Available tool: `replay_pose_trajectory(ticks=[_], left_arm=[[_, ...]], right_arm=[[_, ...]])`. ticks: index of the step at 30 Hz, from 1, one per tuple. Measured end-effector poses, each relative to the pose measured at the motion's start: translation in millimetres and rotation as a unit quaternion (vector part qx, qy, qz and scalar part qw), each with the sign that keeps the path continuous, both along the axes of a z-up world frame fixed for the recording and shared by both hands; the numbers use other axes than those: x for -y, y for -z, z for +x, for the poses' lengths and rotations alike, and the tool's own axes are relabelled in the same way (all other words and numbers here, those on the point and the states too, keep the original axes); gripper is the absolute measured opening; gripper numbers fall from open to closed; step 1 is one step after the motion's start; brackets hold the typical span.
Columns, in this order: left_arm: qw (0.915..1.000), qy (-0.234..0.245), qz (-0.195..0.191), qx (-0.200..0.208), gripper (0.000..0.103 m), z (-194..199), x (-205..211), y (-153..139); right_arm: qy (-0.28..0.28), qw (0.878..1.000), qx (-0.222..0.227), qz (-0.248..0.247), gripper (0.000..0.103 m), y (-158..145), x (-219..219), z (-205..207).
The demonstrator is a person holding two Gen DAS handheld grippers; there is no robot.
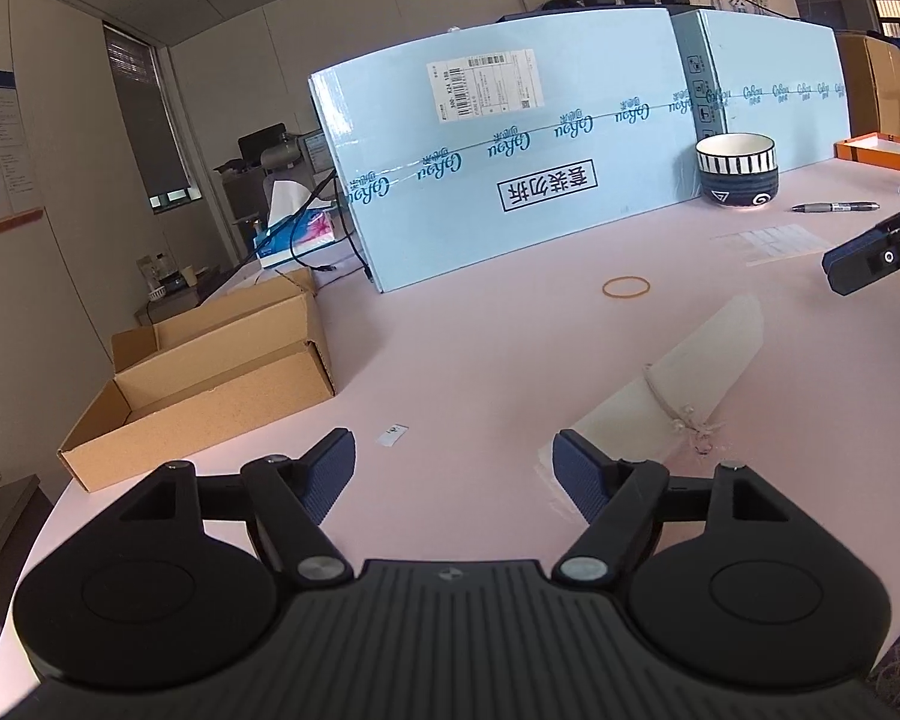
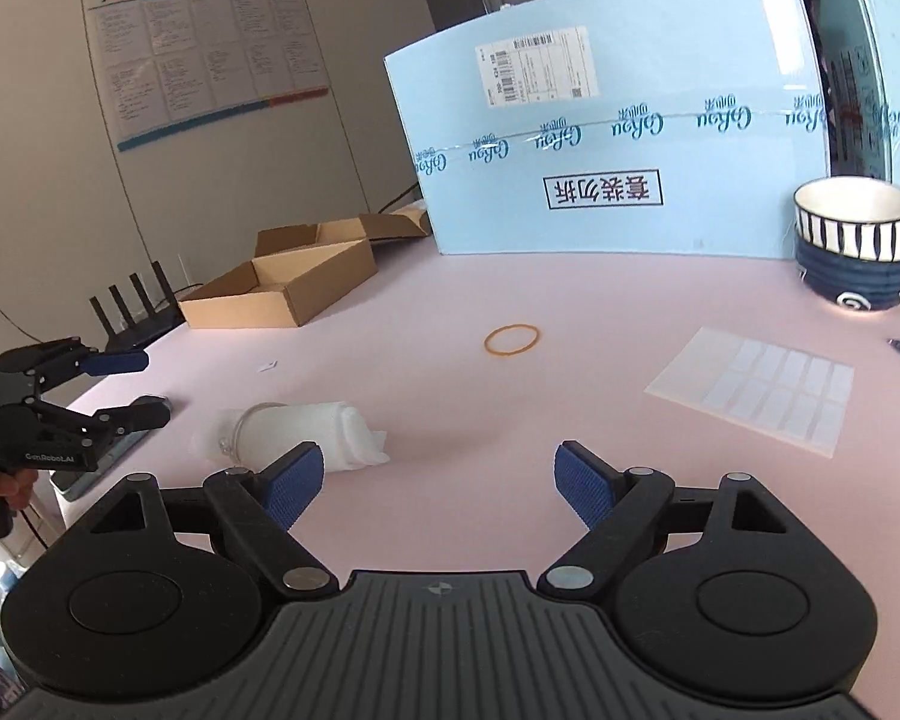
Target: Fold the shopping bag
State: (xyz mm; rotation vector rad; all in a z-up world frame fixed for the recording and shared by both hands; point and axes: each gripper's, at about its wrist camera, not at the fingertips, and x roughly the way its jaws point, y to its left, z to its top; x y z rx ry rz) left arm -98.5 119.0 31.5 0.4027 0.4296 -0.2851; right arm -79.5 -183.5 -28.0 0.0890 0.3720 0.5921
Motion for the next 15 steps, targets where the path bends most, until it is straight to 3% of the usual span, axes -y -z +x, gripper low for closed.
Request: replay_pose_trajectory(ticks=[3, 6, 9, 12, 15], left_arm=[[0.9966, 0.064, 0.051, -0.01, 0.071, -9, 22, -6], [0.9852, 0.113, 0.129, 0.001, 0.071, -10, 42, -8], [0.9569, 0.149, 0.245, 0.044, 0.071, -7, 56, 5], [0.9395, 0.153, 0.299, 0.068, 0.071, -3, 58, 18], [0.9214, 0.18, 0.336, 0.075, 0.071, -3, 59, 29]], right_arm=[[-0.034, 0.987, 0.083, -0.132, 0.083, -18, -22, -15], [-0.1, 0.949, 0.146, -0.262, 0.083, -26, -54, -22], [-0.152, 0.885, 0.211, -0.385, 0.083, -12, -95, -21], [-0.159, 0.812, 0.282, -0.485, 0.083, 10, -125, -17], [-0.189, 0.784, 0.285, -0.519, 0.083, 20, -139, -10]])
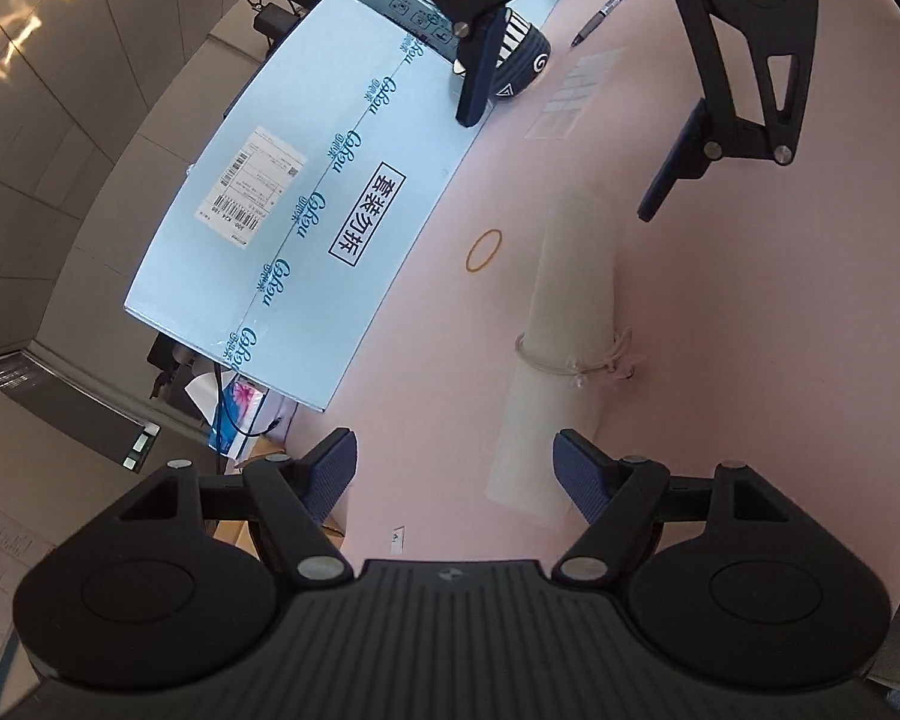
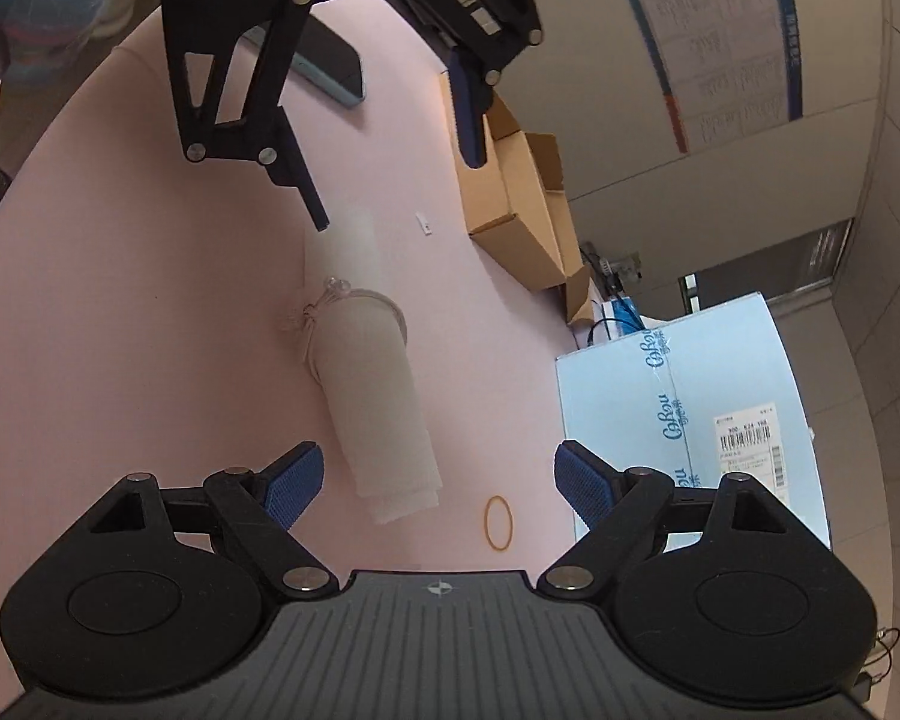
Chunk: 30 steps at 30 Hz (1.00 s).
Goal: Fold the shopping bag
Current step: 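Lift the bundled bag with both grippers and carry it over the cardboard box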
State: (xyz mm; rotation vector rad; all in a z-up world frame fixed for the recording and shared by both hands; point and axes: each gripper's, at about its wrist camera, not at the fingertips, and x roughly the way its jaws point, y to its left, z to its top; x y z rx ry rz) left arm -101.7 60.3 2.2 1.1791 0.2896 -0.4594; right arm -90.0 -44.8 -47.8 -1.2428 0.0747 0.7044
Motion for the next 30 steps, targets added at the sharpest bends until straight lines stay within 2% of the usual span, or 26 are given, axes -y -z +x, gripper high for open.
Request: replay_pose_trajectory(ticks=[4, 6, 8, 10, 11, 12, 13, 14, 15, 16, 19, 23, 27, 30], left_arm=[[0.9976, 0.028, 0.063, 0.008, 0.071, 5, 3, 16], [0.9964, 0.035, 0.076, 0.001, 0.068, 11, 5, 20], [0.9959, 0.038, 0.082, -0.003, 0.068, 19, 9, 19], [0.9946, 0.044, 0.094, -0.002, 0.063, 26, 11, 21], [0.9942, 0.044, 0.097, -0.01, 0.053, 29, 11, 22], [0.9938, 0.044, 0.101, -0.018, 0.038, 32, 12, 24], [0.9927, 0.043, 0.11, -0.026, 0.027, 35, 13, 27], [0.9903, 0.04, 0.129, -0.032, 0.011, 37, 14, 33], [0.9886, 0.042, 0.141, -0.033, 0.008, 37, 15, 38], [0.9872, 0.051, 0.15, -0.021, 0.008, 36, 14, 42], [0.9878, 0.05, 0.147, -0.017, 0.008, 35, 14, 41], [0.9884, 0.043, 0.146, 0.004, 0.008, 34, 7, 37], [0.9864, 0.021, 0.153, 0.055, 0.008, 36, -10, 21], [0.9807, -0.014, 0.167, 0.1, 0.009, 46, -32, 4]], right_arm=[[-0.016, 0.999, 0.022, -0.042, 0.08, 9, -10, 7], [-0.021, 0.998, 0.024, -0.056, 0.078, 8, -14, 10], [-0.02, 0.997, 0.021, -0.069, 0.067, 8, -18, 14], [-0.016, 0.997, 0.016, -0.074, 0.064, 8, -19, 17], [-0.015, 0.997, 0.013, -0.073, 0.061, 8, -19, 18], [-0.013, 0.997, 0.008, -0.072, 0.058, 8, -19, 19], [-0.011, 0.997, 0.004, -0.072, 0.047, 8, -19, 19], [-0.009, 0.997, -0.003, -0.075, 0.036, 8, -19, 18], [-0.007, 0.997, -0.01, -0.079, 0.03, 9, -19, 18], [-0.006, 0.997, -0.015, -0.082, 0.019, 11, -19, 18], [-0.004, 0.997, -0.014, -0.073, 0.011, 14, -20, 16], [-0.008, 0.999, 0.007, -0.048, 0.009, 5, -24, 15], [-0.013, 0.999, 0.032, -0.026, 0.009, -15, -33, 20], [-0.013, 0.999, 0.042, -0.004, 0.009, -33, -51, 35]])
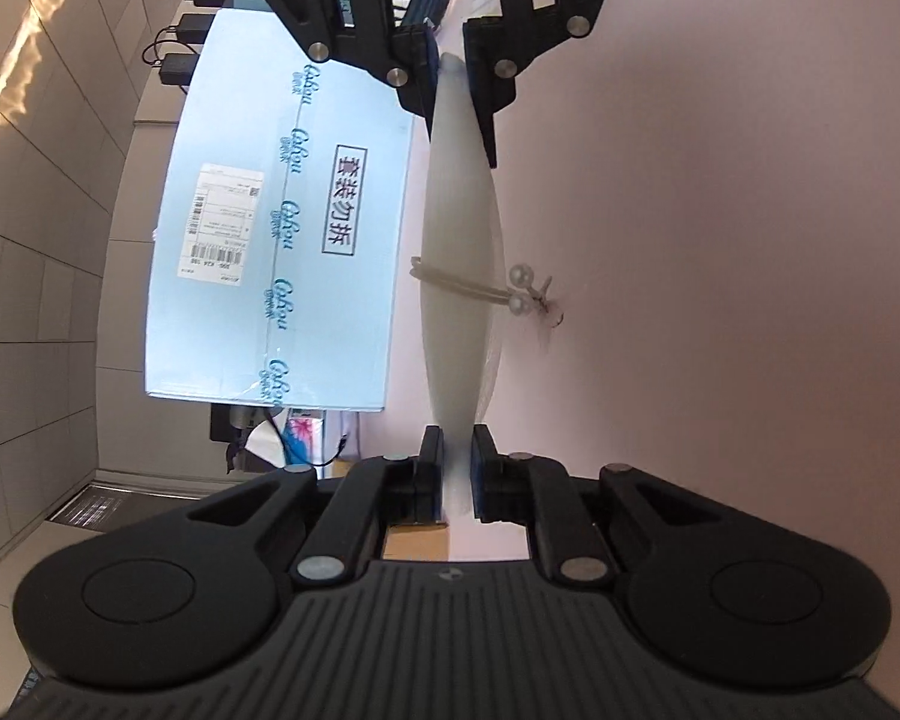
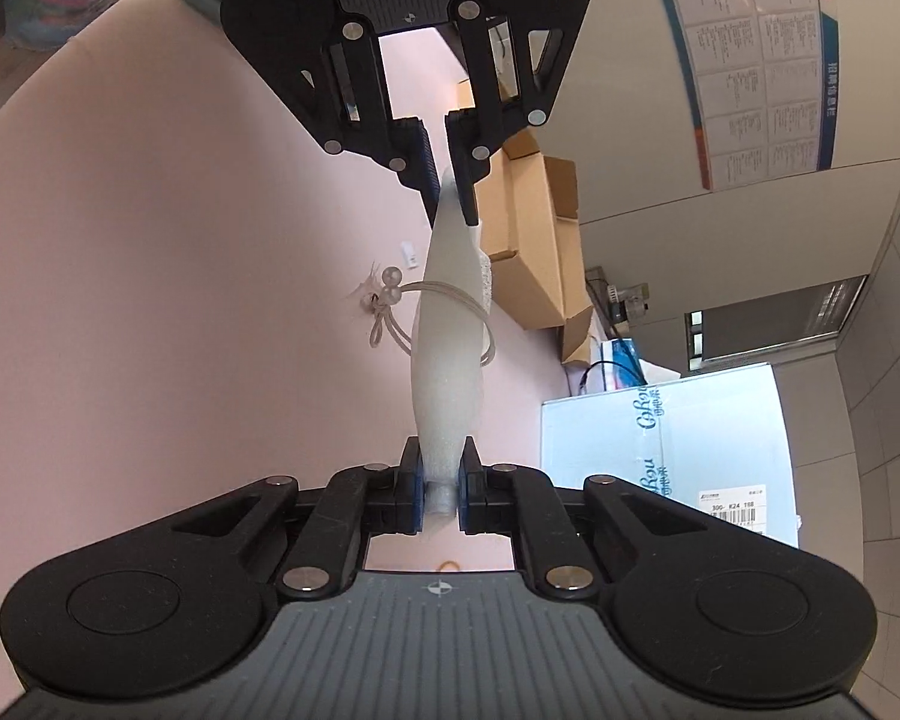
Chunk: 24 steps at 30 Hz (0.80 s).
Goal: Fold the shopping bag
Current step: 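Lift the bundled bag with both grippers and carry it over the cardboard box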
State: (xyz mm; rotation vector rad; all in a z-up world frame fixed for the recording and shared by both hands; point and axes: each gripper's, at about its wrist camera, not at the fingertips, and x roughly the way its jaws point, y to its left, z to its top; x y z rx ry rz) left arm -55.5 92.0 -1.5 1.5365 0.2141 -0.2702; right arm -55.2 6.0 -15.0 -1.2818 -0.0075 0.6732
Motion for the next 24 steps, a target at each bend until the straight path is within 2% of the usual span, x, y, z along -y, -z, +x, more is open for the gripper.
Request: replay_pose_trajectory(ticks=[3, 8, 12, 15, 17, 19, 21, 23, 24], left_arm=[[0.9985, -0.051, 0.002, 0.021, 0.01, 18, -32, -16], [0.992, -0.115, 0.03, 0.043, 0.01, 62, -88, -22], [0.9886, -0.138, 0.03, 0.051, 0.01, 95, -118, -28], [0.9877, -0.144, 0.006, 0.06, 0.01, 111, -135, -41], [0.9886, -0.14, -0.024, 0.051, 0.012, 116, -142, -46], [0.9894, -0.132, -0.044, 0.042, 0.019, 122, -146, -46], [0.9909, -0.123, -0.038, 0.04, 0.044, 127, -146, -36], [0.9934, -0.108, -0.012, 0.037, 0.052, 133, -147, -18], [0.9937, -0.108, -0.008, 0.029, 0.052, 136, -147, -13]], right_arm=[[-0.002, 1.0, 0.005, 0.02, 0.009, -17, -28, 26], [-0.021, 0.999, -0.001, 0.048, 0.009, -34, -87, 77], [-0.027, 0.996, 0.003, 0.08, 0.009, -52, -124, 111], [-0.037, 0.995, -0.001, 0.097, 0.009, -70, -143, 137], [-0.037, 0.995, -0.005, 0.09, 0.009, -72, -157, 151], [-0.039, 0.996, -0.011, 0.074, 0.009, -68, -172, 164], [-0.04, 0.997, -0.026, 0.068, 0.009, -59, -185, 175], [-0.039, 0.996, -0.036, 0.075, 0.009, -55, -194, 183], [-0.038, 0.995, -0.043, 0.081, 0.009, -57, -198, 186]])
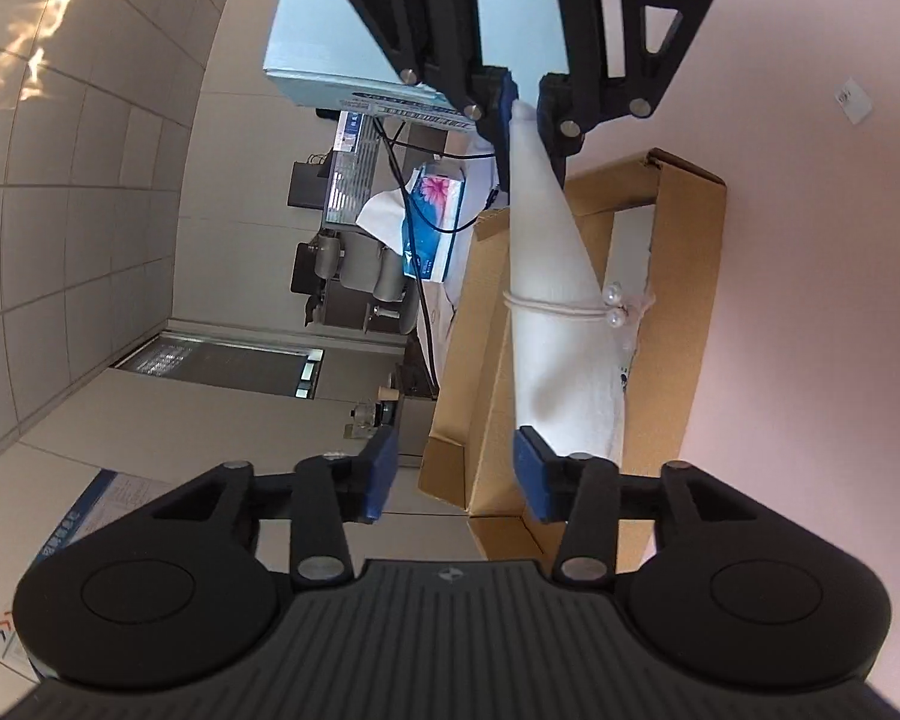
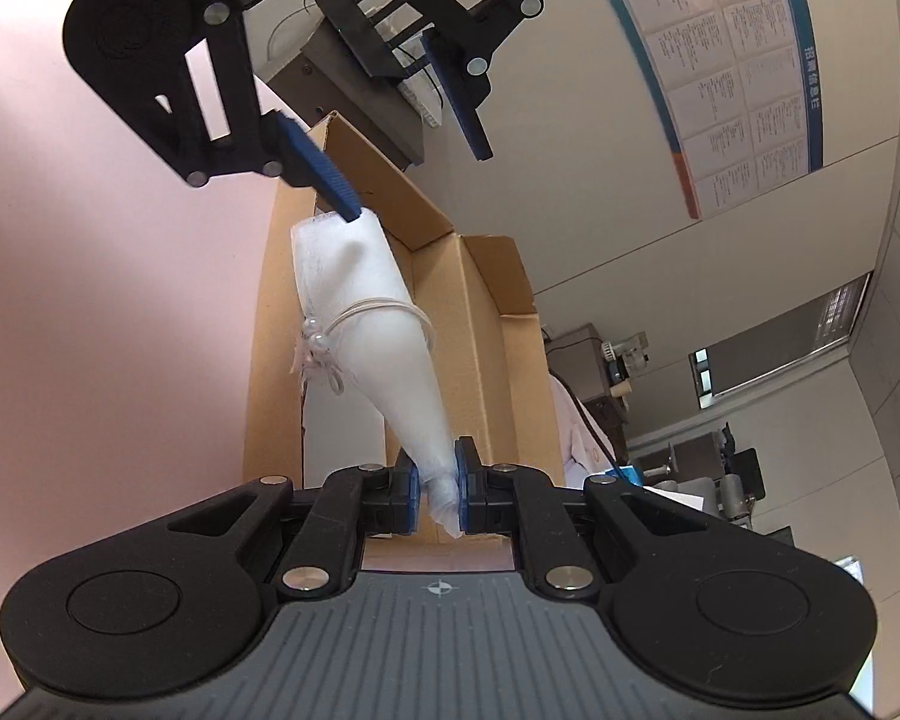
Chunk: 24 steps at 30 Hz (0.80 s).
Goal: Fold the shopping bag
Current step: 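Lift the bundled bag with both grippers and carry it over the cardboard box, then lower the bag into the box and open both grippers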
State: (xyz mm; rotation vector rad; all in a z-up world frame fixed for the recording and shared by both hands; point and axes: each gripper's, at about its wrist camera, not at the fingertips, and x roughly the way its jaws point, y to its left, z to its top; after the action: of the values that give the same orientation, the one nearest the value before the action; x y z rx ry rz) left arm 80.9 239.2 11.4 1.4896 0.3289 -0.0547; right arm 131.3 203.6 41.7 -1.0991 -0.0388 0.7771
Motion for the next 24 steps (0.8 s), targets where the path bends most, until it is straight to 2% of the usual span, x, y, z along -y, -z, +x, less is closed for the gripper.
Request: replay_pose_trajectory(ticks=[4, 6, 8, 10, 11, 13, 17, 20, 24], left_arm=[[0.9995, -0.008, -0.013, -0.026, 0.052, 18, -1, 9], [0.9992, -0.015, -0.025, -0.029, 0.052, 26, -2, 10], [0.9982, -0.025, -0.043, -0.033, 0.052, 34, -5, 8], [0.9971, -0.032, -0.059, -0.035, 0.052, 42, -6, 7], [0.9964, -0.036, -0.068, -0.037, 0.053, 46, -7, 7], [0.994, -0.046, -0.089, -0.043, 0.053, 54, -7, 2], [0.9879, -0.065, -0.13, -0.055, 0.057, 57, -11, -9], [0.9837, -0.077, -0.15, -0.062, 0.058, 52, -18, -14], [0.9762, -0.098, -0.181, -0.069, 0.058, 53, -23, -21]], right_arm=[[0.007, 0.999, -0.048, 0.023, 0.011, -9, -16, 20], [0.014, 0.997, -0.069, 0.026, 0.015, -13, -25, 29], [0.019, 0.996, -0.083, 0.023, 0.026, -14, -33, 34], [0.021, 0.995, -0.097, 0.012, 0.036, -4, -25, 17], [0.02, 0.995, -0.101, 0.006, 0.036, -1, -23, 12], [0.026, 0.995, -0.094, -0.002, 0.042, -2, -23, 8], [0.031, 0.998, -0.045, -0.041, 0.065, 2, 2, -13], [0.037, 0.997, -0.038, -0.056, 0.071, -3, 23, -13], [0.048, 0.996, -0.07, -0.033, 0.074, -14, 43, -10]])
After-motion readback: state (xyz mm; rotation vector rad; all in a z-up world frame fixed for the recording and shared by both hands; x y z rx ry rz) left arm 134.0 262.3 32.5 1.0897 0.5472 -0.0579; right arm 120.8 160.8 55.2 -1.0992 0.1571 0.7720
